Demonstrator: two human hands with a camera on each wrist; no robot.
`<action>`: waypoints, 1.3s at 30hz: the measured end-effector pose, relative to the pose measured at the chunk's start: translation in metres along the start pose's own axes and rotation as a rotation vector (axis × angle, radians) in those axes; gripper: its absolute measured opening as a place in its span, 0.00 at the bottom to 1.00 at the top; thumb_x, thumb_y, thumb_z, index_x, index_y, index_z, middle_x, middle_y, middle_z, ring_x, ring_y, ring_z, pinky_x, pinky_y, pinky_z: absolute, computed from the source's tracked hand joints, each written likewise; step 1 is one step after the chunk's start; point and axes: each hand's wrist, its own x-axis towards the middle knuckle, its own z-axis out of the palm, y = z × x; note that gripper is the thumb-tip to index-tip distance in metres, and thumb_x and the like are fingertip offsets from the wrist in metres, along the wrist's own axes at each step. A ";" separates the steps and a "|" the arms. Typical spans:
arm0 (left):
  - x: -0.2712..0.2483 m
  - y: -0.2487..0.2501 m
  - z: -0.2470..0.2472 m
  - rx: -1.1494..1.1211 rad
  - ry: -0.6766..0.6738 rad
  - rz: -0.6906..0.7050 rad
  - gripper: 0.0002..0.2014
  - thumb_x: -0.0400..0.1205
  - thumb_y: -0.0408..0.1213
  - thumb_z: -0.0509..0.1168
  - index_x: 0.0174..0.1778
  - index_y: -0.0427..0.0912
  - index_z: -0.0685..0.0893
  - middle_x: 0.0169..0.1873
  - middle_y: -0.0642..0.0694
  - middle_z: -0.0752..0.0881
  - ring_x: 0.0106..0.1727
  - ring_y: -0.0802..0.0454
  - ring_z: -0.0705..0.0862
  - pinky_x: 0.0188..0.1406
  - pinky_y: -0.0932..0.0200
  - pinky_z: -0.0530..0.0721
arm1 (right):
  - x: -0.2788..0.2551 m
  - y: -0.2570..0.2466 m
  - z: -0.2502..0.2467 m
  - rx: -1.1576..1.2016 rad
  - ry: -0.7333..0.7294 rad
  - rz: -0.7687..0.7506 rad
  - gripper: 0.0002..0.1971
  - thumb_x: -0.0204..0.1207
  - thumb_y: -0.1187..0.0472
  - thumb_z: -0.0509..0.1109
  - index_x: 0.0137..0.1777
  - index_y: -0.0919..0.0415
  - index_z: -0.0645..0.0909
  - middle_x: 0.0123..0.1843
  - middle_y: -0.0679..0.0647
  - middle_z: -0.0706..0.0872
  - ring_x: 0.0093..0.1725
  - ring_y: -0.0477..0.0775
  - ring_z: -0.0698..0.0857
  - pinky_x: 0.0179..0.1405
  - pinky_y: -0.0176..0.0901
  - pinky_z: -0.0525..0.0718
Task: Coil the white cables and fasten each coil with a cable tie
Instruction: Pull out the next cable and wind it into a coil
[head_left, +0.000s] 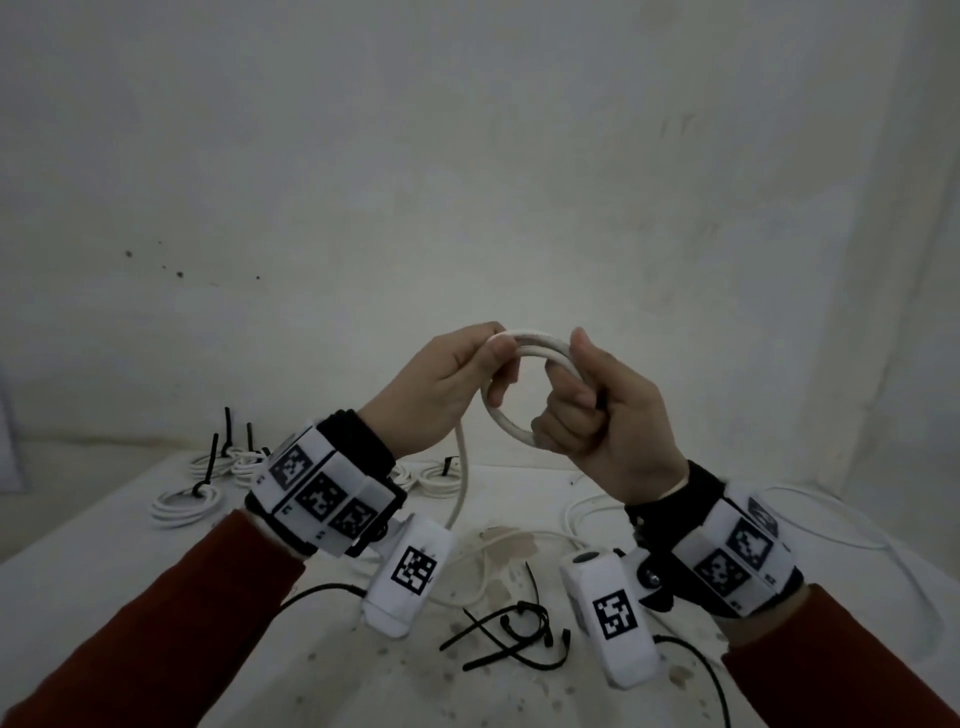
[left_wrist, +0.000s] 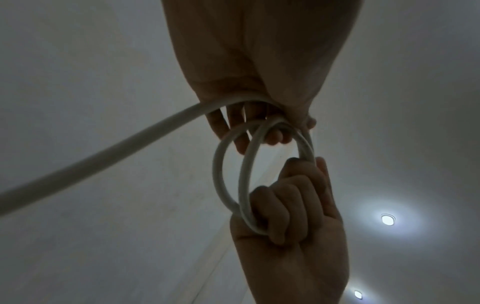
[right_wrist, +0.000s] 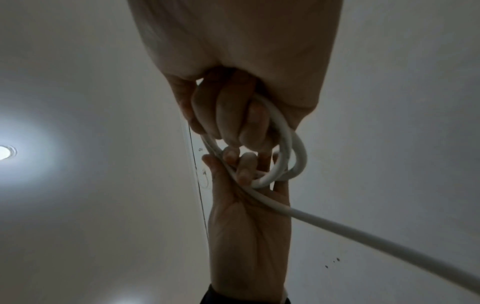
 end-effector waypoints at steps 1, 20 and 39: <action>0.000 0.001 0.001 -0.057 0.016 -0.023 0.18 0.88 0.44 0.51 0.37 0.38 0.75 0.27 0.50 0.77 0.31 0.48 0.80 0.39 0.65 0.78 | 0.000 0.001 0.001 0.016 -0.007 -0.005 0.24 0.80 0.46 0.54 0.23 0.54 0.66 0.14 0.44 0.59 0.18 0.49 0.50 0.22 0.44 0.51; -0.008 0.004 0.008 -0.075 0.028 -0.092 0.11 0.86 0.45 0.55 0.48 0.42 0.77 0.34 0.50 0.79 0.30 0.51 0.82 0.22 0.54 0.85 | -0.001 -0.016 -0.006 0.355 -0.155 0.046 0.25 0.84 0.47 0.49 0.27 0.54 0.69 0.17 0.46 0.54 0.17 0.49 0.52 0.18 0.39 0.58; -0.042 -0.052 0.003 0.968 -0.113 0.374 0.07 0.81 0.45 0.53 0.50 0.49 0.73 0.30 0.51 0.84 0.26 0.51 0.81 0.23 0.64 0.76 | -0.009 -0.056 -0.057 0.592 0.353 -0.607 0.14 0.85 0.59 0.50 0.42 0.59 0.73 0.28 0.50 0.73 0.27 0.50 0.73 0.40 0.41 0.72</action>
